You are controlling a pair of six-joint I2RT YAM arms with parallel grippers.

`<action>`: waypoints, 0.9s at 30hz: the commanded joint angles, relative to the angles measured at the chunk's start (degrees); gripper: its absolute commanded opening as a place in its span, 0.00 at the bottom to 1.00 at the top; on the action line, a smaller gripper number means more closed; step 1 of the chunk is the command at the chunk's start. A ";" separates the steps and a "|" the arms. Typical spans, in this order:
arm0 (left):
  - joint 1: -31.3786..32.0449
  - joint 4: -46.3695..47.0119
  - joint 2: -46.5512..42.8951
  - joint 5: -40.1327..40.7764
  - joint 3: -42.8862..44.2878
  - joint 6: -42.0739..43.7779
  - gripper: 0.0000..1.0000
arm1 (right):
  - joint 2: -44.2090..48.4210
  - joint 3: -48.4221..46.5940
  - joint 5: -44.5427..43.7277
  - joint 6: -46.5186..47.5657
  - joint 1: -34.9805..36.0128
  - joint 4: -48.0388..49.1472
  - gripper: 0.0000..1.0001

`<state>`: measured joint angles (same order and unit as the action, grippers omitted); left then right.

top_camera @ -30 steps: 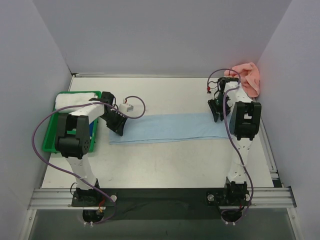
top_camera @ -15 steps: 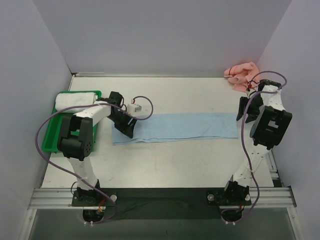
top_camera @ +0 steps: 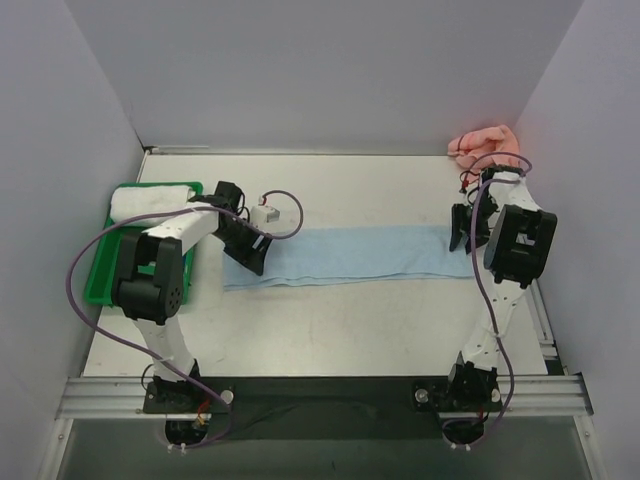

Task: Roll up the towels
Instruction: Fold the towel

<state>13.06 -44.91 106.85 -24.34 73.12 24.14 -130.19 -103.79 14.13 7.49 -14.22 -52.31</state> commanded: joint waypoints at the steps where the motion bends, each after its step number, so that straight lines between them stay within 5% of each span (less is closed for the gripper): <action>1: -1.89 0.08 -4.28 3.76 3.60 -0.76 0.73 | -1.12 0.60 -1.56 -1.07 0.68 -2.88 0.39; 7: -6.81 -0.36 -5.33 2.81 4.31 -1.38 0.73 | -0.60 -0.27 -5.33 2.00 -2.03 -4.46 0.04; 8: -6.99 -0.45 -5.68 2.72 4.05 -1.29 0.73 | -0.33 -0.36 -5.95 2.70 -2.65 -4.55 0.04; 9: -7.17 -0.62 -5.95 2.46 3.87 -1.20 0.73 | -0.15 -0.62 -6.48 3.41 -3.70 -4.55 0.07; 13: -7.00 -0.89 -7.18 0.44 3.43 -1.02 0.73 | 1.51 -1.42 -7.10 6.31 -4.94 -4.81 0.42; 27: -6.47 -1.41 -7.36 -0.89 5.19 -2.52 0.73 | -2.25 -0.97 -2.62 3.50 -6.43 -6.92 0.45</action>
<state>6.39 -45.67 102.21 -23.20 75.40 22.63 -130.85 -103.88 9.93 11.77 -20.58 -54.68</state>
